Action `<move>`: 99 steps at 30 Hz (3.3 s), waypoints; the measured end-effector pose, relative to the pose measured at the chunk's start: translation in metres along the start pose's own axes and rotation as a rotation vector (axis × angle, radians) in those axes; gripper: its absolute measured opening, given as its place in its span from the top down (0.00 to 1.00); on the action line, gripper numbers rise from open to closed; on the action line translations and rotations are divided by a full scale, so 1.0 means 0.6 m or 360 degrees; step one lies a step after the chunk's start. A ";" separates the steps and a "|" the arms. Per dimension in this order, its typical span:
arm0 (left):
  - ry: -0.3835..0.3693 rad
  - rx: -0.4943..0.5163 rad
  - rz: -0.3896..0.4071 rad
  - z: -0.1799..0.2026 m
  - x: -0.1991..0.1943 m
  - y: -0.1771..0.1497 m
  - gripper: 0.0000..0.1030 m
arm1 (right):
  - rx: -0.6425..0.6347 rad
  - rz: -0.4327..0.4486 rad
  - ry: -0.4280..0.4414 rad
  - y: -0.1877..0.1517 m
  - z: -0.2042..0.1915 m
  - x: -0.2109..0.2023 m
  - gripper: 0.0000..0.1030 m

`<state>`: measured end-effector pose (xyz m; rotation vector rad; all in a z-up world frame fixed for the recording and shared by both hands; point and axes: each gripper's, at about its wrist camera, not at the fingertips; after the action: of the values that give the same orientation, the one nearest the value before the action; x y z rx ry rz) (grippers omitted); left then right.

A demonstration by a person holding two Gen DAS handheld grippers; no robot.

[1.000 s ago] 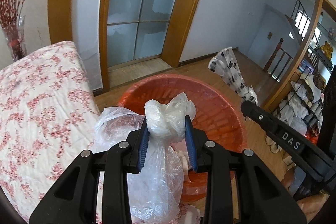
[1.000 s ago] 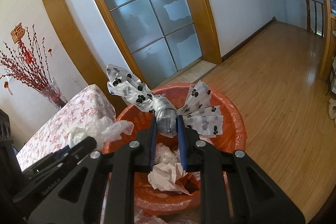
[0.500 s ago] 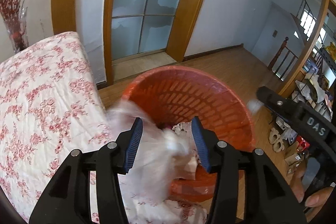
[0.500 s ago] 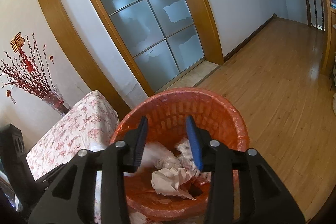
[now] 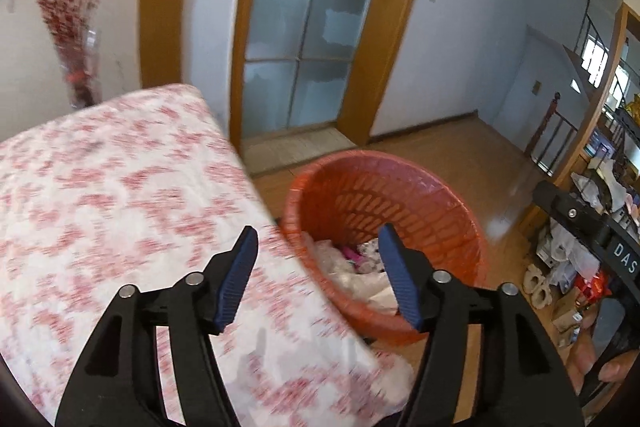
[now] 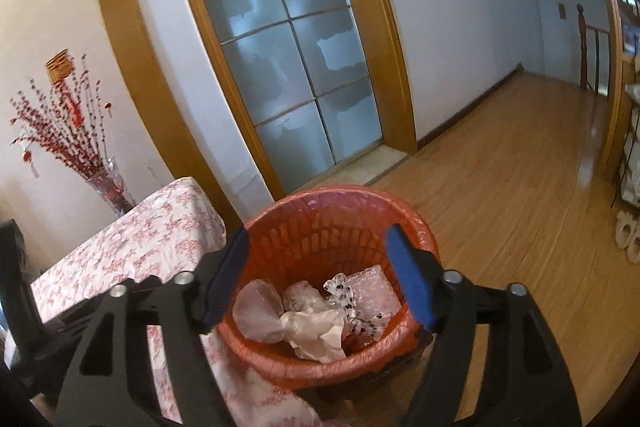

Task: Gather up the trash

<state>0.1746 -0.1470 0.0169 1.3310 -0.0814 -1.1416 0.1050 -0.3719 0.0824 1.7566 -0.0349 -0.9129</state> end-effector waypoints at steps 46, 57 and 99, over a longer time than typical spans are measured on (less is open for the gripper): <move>0.0736 -0.0082 0.0444 0.024 -0.315 -0.223 0.03 | -0.0360 0.0327 -0.0146 -0.195 -0.095 -0.298 0.04; 0.0813 -0.0138 0.0418 0.015 -0.319 -0.240 0.03 | -0.0373 0.0205 -0.0167 -0.220 -0.091 -0.284 0.04; 0.0868 -0.0173 0.0411 0.034 -0.319 -0.262 0.03 | -0.0381 0.0192 -0.0278 -0.244 -0.077 -0.284 0.04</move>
<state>-0.0274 -0.0024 0.0036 1.4442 0.1998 -0.5344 -0.0462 -0.2007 0.0610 1.4359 -0.1384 -0.9391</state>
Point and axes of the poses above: each gripper's, at about its wrist camera, not at the fingertips, and x roughly the way its jaws point, z to its right, y to its top, and after that the axes turned 13 degrees about -y, right-handed
